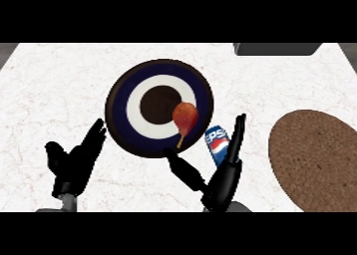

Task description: Pick the pear from the placemat and place it in the plate

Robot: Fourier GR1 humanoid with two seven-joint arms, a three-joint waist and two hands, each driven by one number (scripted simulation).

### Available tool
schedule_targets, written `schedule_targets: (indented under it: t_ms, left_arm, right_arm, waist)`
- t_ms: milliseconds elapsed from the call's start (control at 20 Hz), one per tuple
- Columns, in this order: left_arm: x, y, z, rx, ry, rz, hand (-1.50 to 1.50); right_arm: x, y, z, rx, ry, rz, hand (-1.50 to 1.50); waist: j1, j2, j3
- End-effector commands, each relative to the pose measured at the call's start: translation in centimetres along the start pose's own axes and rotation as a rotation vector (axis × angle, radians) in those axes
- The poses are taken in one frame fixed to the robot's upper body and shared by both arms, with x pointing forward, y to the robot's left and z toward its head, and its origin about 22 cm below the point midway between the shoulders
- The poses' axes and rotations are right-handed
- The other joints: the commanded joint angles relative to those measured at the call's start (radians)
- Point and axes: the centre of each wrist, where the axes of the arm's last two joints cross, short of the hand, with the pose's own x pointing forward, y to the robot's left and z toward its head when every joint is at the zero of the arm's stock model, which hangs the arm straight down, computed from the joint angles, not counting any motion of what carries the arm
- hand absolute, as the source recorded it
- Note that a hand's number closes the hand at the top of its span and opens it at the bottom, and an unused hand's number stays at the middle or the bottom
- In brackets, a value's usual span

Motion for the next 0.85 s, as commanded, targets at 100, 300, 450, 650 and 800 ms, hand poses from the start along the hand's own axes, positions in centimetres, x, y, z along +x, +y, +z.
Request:
schedule_targets:
  t_ms: [100,300,450,650,800]
  left_arm:
    - [0.0,0.4,-0.2,0.015,0.071,0.028,0.00]
    - [-0.7,-0.7,0.1,0.011,0.069,0.016,0.00]
    - [-3.0,0.8,0.5,0.009,0.081,0.014,0.00]
    - [-2.6,-0.2,-0.6,0.005,0.062,0.004,0.00]
    - [-1.5,-1.9,0.5,0.001,0.077,0.013,0.00]
  right_arm:
    - [-0.3,-4.2,5.9,0.085,0.017,-0.025,-1.50]
    - [-2.5,-6.1,5.9,0.120,0.020,0.070,-1.50]
    - [-1.8,-6.8,8.1,0.116,0.028,0.057,-1.50]
    - [-2.0,-6.0,11.0,0.128,0.030,0.079,-1.50]
    - [-1.9,-5.5,11.3,0.135,0.018,0.073,-1.50]
  waist:
    - [-0.009,0.004,-0.008]
    - [-0.005,0.005,-0.008]
    - [-0.009,0.003,-0.009]
    - [-0.013,0.004,-0.008]
    - [-0.008,0.002,-0.008]
